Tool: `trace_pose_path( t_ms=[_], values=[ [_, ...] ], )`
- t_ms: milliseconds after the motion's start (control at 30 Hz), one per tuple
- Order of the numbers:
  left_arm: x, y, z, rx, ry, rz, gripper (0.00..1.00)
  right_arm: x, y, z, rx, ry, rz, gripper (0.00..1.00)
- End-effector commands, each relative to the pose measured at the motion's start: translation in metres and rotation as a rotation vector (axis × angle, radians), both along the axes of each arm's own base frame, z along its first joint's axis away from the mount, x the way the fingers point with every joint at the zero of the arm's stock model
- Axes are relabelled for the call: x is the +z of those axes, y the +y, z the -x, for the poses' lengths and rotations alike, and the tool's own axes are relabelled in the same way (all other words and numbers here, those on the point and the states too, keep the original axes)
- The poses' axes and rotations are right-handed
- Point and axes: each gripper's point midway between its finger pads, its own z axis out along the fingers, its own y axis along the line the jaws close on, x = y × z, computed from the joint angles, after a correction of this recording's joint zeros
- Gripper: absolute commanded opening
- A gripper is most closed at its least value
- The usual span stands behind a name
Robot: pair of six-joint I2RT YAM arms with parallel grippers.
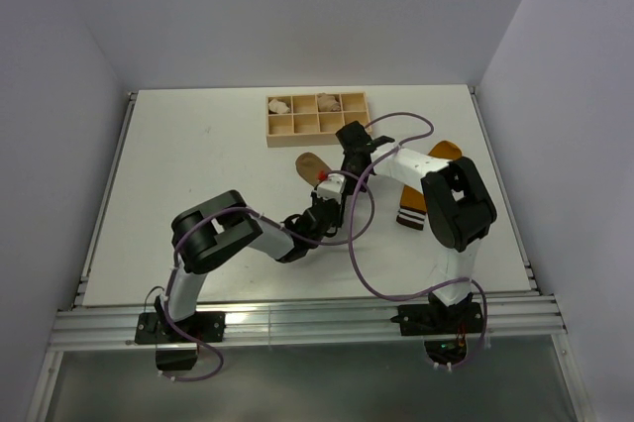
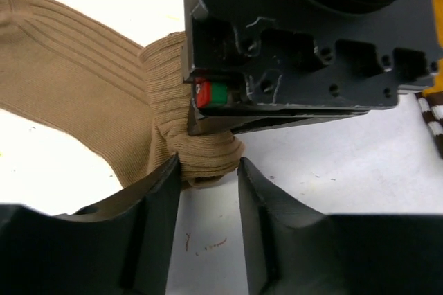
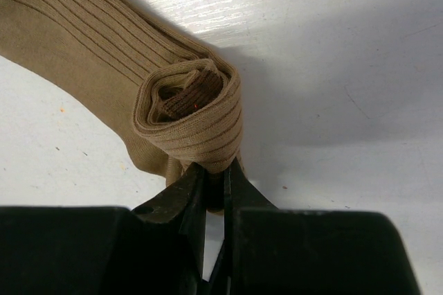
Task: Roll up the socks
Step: Roll the sock at the center of the board.
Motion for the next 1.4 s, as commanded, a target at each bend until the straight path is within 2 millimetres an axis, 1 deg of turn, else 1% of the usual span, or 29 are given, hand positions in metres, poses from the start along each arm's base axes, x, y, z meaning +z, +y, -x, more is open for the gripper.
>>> trace_pose_path(
  t_ms=[0, 67, 133, 167, 233, 267, 433, 467, 667, 700, 767, 800, 867, 900, 967, 1000, 1067, 1100, 1133, 1167, 1200, 1233, 1367],
  values=[
    [0.005, -0.013, -0.002, -0.014, -0.028, 0.009, 0.39, -0.027, -0.009, 0.036, 0.032, 0.159, 0.07, 0.0],
    [-0.001, -0.012, -0.002, -0.013, -0.019, -0.006, 0.29, -0.027, -0.008, 0.037, 0.041, 0.161, 0.063, 0.0],
    [-0.004, -0.011, -0.001, -0.015, -0.013, -0.01, 0.22, -0.028, -0.005, 0.039, 0.051, 0.169, 0.051, 0.0],
    [-0.006, -0.01, 0.0, -0.017, -0.004, -0.01, 0.15, -0.029, -0.005, 0.04, 0.053, 0.171, 0.047, 0.0],
    [-0.009, -0.01, 0.002, -0.022, 0.004, -0.015, 0.08, -0.029, -0.002, 0.041, 0.058, 0.173, 0.03, 0.02],
    [-0.01, -0.01, 0.002, -0.02, 0.01, -0.013, 0.0, -0.03, -0.002, 0.041, 0.056, 0.172, 0.023, 0.03],
    [-0.016, -0.008, 0.008, -0.035, 0.042, -0.006, 0.0, -0.026, 0.003, 0.041, 0.051, 0.159, -0.014, 0.14],
    [-0.014, -0.008, 0.01, -0.04, 0.053, 0.011, 0.0, -0.025, 0.004, 0.039, 0.049, 0.15, -0.023, 0.17],
    [-0.015, -0.003, 0.014, -0.045, 0.101, 0.062, 0.0, -0.022, 0.01, 0.038, 0.045, 0.145, -0.068, 0.2],
    [-0.015, -0.002, 0.012, -0.044, 0.109, 0.071, 0.0, -0.022, 0.01, 0.037, 0.043, 0.143, -0.073, 0.25],
    [-0.016, -0.001, 0.013, -0.046, 0.132, 0.099, 0.0, -0.019, 0.012, 0.036, 0.039, 0.124, -0.1, 0.29],
    [-0.017, -0.002, 0.014, -0.057, 0.145, 0.108, 0.0, -0.018, 0.013, 0.037, 0.029, 0.122, -0.121, 0.33],
    [-0.02, 0.001, 0.012, -0.049, 0.166, 0.12, 0.0, -0.015, 0.01, 0.035, 0.014, 0.1, -0.146, 0.38],
    [-0.02, 0.002, 0.012, -0.051, 0.174, 0.126, 0.0, -0.013, 0.01, 0.034, 0.006, 0.094, -0.16, 0.43],
    [-0.024, 0.003, 0.013, -0.048, 0.196, 0.138, 0.01, -0.011, 0.007, 0.032, -0.01, 0.075, -0.174, 0.48],
    [-0.024, 0.004, 0.011, -0.048, 0.204, 0.151, 0.0, -0.007, 0.006, 0.03, -0.02, 0.059, -0.183, 0.52],
    [-0.025, 0.008, 0.011, -0.04, 0.222, 0.168, 0.0, -0.005, 0.002, 0.027, -0.038, 0.038, -0.187, 0.54],
    [-0.026, 0.011, 0.009, -0.033, 0.227, 0.174, 0.0, -0.003, 0.0, 0.024, -0.056, 0.026, -0.193, 0.57],
    [-0.027, 0.011, 0.01, -0.037, 0.238, 0.182, 0.0, 0.0, -0.001, 0.025, -0.063, 0.015, -0.203, 0.57],
    [-0.028, 0.012, 0.011, -0.037, 0.248, 0.186, 0.0, 0.003, -0.001, 0.022, -0.069, -0.004, -0.216, 0.58],
    [-0.026, 0.013, 0.008, -0.035, 0.25, 0.201, 0.0, 0.004, -0.004, 0.021, -0.087, -0.01, -0.224, 0.59],
    [-0.028, 0.013, 0.01, -0.045, 0.268, 0.212, 0.0, 0.007, -0.007, 0.022, -0.096, -0.023, -0.234, 0.6],
    [-0.03, 0.016, 0.009, -0.049, 0.29, 0.234, 0.0, 0.02, -0.009, 0.013, -0.113, -0.096, -0.291, 0.6]
  ],
)
